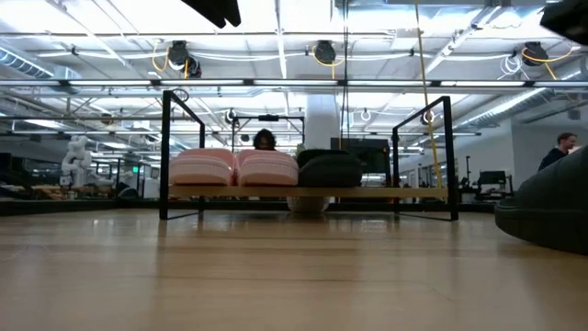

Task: Pick and place slides into the shelf
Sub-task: Put the right black slipper on the shelf

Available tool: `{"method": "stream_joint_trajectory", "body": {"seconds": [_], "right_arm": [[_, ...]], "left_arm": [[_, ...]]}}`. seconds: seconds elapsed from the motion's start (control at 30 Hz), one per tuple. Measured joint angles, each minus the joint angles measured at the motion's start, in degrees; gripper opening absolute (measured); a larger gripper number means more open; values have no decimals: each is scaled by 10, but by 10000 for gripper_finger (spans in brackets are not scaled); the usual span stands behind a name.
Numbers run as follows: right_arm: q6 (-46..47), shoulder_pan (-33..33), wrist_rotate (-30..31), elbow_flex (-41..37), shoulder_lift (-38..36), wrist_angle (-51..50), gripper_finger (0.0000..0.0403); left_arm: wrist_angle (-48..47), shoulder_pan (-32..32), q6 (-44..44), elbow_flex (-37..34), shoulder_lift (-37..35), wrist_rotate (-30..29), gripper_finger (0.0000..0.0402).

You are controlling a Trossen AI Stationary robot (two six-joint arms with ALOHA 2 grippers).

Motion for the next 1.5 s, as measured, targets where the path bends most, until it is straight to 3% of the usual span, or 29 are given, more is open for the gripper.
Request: {"method": "stream_joint_trajectory", "body": {"seconds": [0.4,0.77,0.93,1.5], "right_arm": [[31,15,10,16,0,15,117],[69,22,-18,16,3,-5,116],[82,24,-20,11,3,36,116],[119,35,-17,-12,2,35,116]], "left_arm": [[4,0,0,0,0,0,145],[4,-1,0,0,0,1,145],[4,-4,0,0,0,1,145],[4,-4,2,0,0,1,145]]}}
